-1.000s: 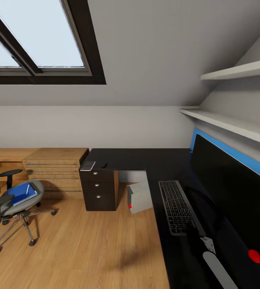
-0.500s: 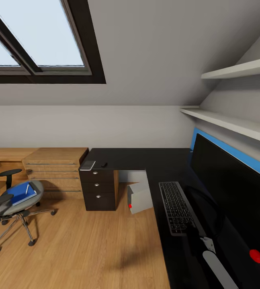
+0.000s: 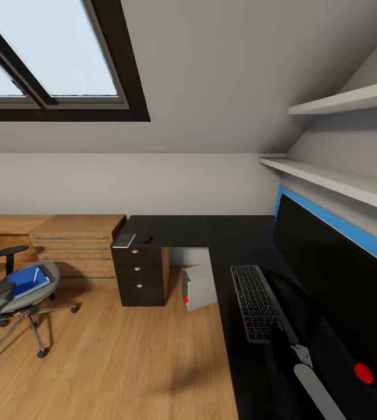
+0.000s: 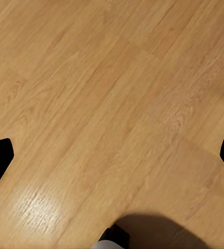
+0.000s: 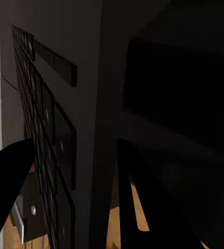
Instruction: In the bedroom, organize the workspace by keeping the computer under the desk, ensuring the monitor is on the desk, placing the keyboard on the desk next to the monitor, placing the mouse on the desk next to the keyboard, moving the folder from the swivel chair onto the desk next to the mouse, stacking the notebook on top of the folder with the pen on top of the notebook, and positioning the swivel chair next to the desk.
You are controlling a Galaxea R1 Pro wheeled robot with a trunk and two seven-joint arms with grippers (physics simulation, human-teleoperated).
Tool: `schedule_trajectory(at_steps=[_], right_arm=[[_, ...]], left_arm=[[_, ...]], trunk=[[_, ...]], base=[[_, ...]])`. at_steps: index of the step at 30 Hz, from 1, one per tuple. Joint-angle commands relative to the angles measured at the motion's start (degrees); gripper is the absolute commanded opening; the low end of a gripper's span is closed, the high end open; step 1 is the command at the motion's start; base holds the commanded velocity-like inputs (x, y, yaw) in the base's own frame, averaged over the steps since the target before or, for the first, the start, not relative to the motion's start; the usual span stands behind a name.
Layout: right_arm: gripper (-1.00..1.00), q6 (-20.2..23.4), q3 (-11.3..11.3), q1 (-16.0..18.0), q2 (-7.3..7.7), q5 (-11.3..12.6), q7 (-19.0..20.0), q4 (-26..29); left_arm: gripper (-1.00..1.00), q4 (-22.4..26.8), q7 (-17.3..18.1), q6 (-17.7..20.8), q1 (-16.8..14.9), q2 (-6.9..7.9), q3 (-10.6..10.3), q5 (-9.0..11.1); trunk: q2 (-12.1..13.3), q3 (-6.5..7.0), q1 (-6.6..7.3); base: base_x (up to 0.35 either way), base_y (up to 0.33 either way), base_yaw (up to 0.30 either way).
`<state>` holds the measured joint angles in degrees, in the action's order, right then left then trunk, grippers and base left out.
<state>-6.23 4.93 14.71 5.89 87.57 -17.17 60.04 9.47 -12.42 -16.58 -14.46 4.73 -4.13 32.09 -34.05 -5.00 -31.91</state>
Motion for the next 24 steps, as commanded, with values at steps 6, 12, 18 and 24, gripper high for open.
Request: schedule_trajectory(at_steps=[6, 12, 18, 24], right_arm=[[-1.0, -0.58, 0.26, 0.05, 0.08, 0.59, -0.23, 0.07], [-1.0, -0.62, 0.31, 0.05, 0.0, 0.51, -0.25, 0.07], [1.0, -0.63, 0.34, 0.05, 0.0, 0.42, -0.31, 0.07], [1.0, -0.68, 0.32, 0.05, 0.0, 0.41, -0.24, 0.07]], left_arm=[[1.0, 0.02, -0.32, -0.12, -0.04, 0.02, -0.44, 0.33], [1.0, 0.02, -0.32, -0.12, -0.03, 0.02, -0.44, 0.34], [1.0, 0.02, -0.32, -0.12, -0.04, 0.03, -0.44, 0.41], [1.0, 0.02, -0.36, -0.12, -0.04, 0.02, -0.44, 0.43]], trunk=[[-0.09, -0.11, -0.02], [-0.09, -0.11, -0.02], [-0.09, -0.11, -0.02], [-0.09, -0.11, -0.02]], base=[[0.001, -0.006, 0.0], [0.0, 0.0, 0.0], [0.0, 0.0, 0.0], [0.0, 0.0, 0.0]])
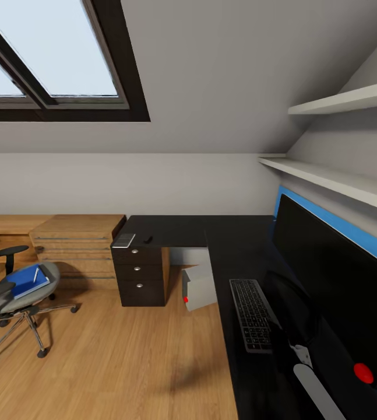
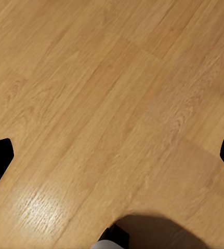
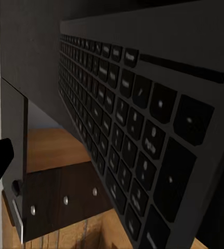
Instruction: In the bedroom, organize the workspace by keeping the computer under the desk, ensuring the monitor is on the desk, placing the keyboard on the desk next to the monitor, placing the mouse on the desk next to the keyboard, moving the folder from the swivel chair onto the desk next to the mouse, stacking the notebook on top of the folder with the pen on top of the notebook, and positioning the swivel chair next to the desk.
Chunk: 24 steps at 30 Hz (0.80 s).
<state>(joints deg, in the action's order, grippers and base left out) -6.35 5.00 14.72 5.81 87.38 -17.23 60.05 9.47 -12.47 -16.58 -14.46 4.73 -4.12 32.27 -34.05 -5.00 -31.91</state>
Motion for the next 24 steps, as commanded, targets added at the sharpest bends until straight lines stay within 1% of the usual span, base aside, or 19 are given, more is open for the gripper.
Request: schedule_trajectory(at_steps=[1, 10, 16, 24], right_arm=[[1.0, -0.57, 0.25, 0.05, 0.08, 0.6, -0.18, 0.07], [1.0, -0.57, 0.26, 0.05, 0.08, 0.6, -0.18, 0.07], [1.0, -0.55, 0.27, 0.05, 0.08, 0.59, -0.17, 0.07], [1.0, -0.55, 0.28, 0.05, 0.07, 0.37, -0.17, 0.07]], left_arm=[[1.0, 0.02, -0.37, -0.12, -0.04, 0.02, -0.45, 0.29], [1.0, -0.3, -0.33, -0.15, -0.04, 0.01, -0.45, 0.33], [1.0, -0.33, -0.32, -0.14, -0.03, 0.07, -0.45, 0.35], [1.0, -0.33, -0.36, -0.13, -0.04, 0.09, -0.45, 0.35]], trunk=[[-0.1, -0.11, -0.02], [-0.1, -0.11, -0.02], [-0.1, -0.11, -0.02], [-0.1, -0.11, -0.02]], base=[[0.0, 0.0, 0.0], [0.0, -0.002, 0.0], [0.0, -0.143, 0.0], [0.0, -0.016, 0.0]])
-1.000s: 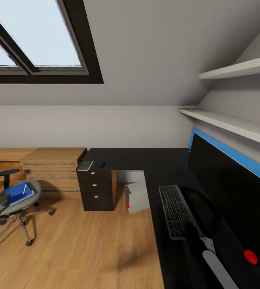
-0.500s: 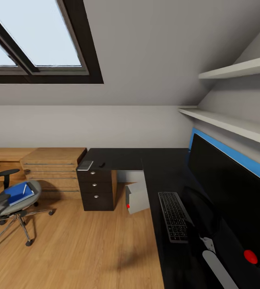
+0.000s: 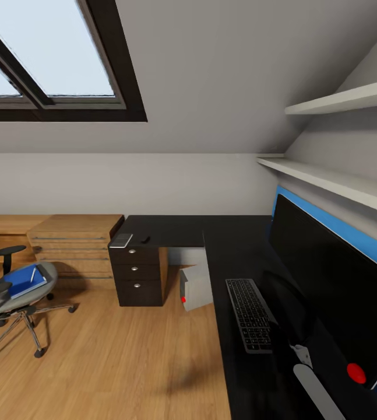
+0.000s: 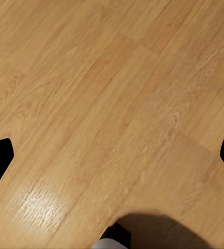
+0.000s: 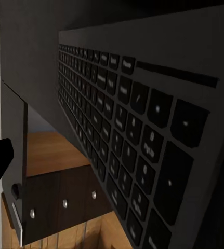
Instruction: In the bedroom, organize the workspace by keeping the computer under the desk, ensuring the monitor is on the desk, placing the keyboard on the desk next to the monitor, placing the mouse on the desk next to the keyboard, moving the folder from the swivel chair onto the desk next to the mouse, stacking the notebook on top of the folder with the pen on top of the notebook, and positioning the swivel chair next to the desk.
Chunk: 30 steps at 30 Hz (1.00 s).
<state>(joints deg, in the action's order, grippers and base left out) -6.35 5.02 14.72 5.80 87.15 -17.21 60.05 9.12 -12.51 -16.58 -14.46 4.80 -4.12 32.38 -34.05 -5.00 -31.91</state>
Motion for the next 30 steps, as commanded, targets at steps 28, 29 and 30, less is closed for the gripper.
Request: schedule_trajectory(at_steps=[28, 29, 30], right_arm=[[1.0, -0.59, 0.32, 0.05, -0.07, 0.56, -0.19, 0.07], [1.0, -0.59, 0.32, 0.05, -0.07, 0.56, -0.19, 0.07], [1.0, -0.59, 0.36, 0.05, -0.08, 0.56, -0.19, 0.07]], left_arm=[[1.0, 0.02, -0.13, -0.12, -0.04, 0.03, -0.45, 0.18], [1.0, 0.02, -0.13, -0.12, -0.04, 0.03, -0.45, 0.17], [1.0, 0.02, -0.17, -0.09, -0.04, 0.03, -0.45, 0.19]], trunk=[[-0.09, -0.11, -0.02], [-0.09, -0.11, -0.02], [-0.09, -0.11, -0.02]], base=[[-0.283, 0.0, 0.0], [-0.336, 0.0, 0.0], [-0.336, 0.0, 0.0]])
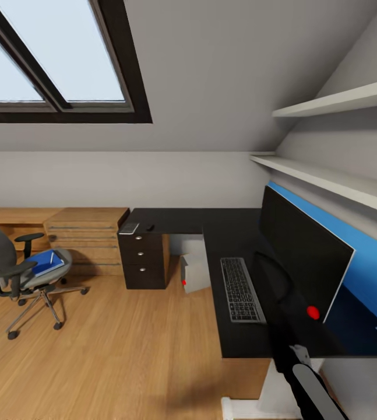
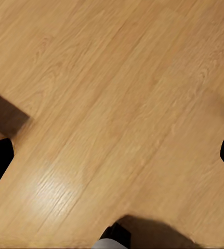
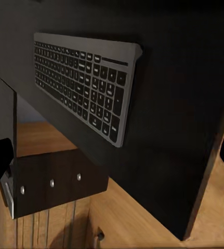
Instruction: In the bedroom, organize the workspace by keeping the computer under the desk, ensuring the monitor is on the desk, placing the keyboard on the desk next to the monitor, placing the mouse on the desk next to the keyboard, moving the folder from the swivel chair onto the desk next to the mouse, stacking the notebook on top of the folder with the pen on top of the notebook, and positioning the swivel chair next to the desk.
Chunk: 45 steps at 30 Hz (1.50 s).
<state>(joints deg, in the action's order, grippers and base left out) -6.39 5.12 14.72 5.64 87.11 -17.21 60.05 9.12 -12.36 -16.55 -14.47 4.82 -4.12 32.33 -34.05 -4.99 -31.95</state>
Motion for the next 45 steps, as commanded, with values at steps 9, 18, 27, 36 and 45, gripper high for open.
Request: schedule_trajectory(at_steps=[9, 18, 27, 36, 45], right_arm=[[1.0, -0.57, 0.47, 0.05, -0.05, 0.53, -0.19, 0.01], [1.0, -0.61, 0.54, 0.05, -0.09, 0.52, -0.16, 0.01], [1.0, -1.58, 9.78, 0.05, -0.06, -20.17, 0.17, -10.97], [1.0, -8.26, 13.75, 0.05, -2.72, -38.22, 0.21, -28.61], [1.0, -15.53, 14.34, 0.05, -5.39, -41.55, 0.29, -42.54]], left_arm=[[1.0, 0.02, -0.66, 0.25, -0.02, 0.07, -0.45, 0.35], [1.0, 0.02, -0.67, 0.38, -0.03, 0.03, -0.5, 0.33], [1.0, 0.02, -0.59, 0.25, -0.02, -0.3, -0.55, 0.11], [1.0, 0.02, -0.48, -0.03, -0.03, -2.52, -0.59, -0.12], [1.0, -0.28, -0.34, 1.44, -0.03, -2.94, -1.35, -0.24]], trunk=[[-0.1, -0.11, 0.01], [-0.1, -0.11, 0.01], [-0.1, -0.11, 0.01], [2.31, 0.97, 1.33], [5.92, 2.58, 3.31]], base=[[-0.336, 0.0, 0.0], [-0.336, 0.0, 0.0], [-0.298, 0.0, 0.0], [-0.054, 0.0, 0.0], [-0.005, 0.0, 0.0]])
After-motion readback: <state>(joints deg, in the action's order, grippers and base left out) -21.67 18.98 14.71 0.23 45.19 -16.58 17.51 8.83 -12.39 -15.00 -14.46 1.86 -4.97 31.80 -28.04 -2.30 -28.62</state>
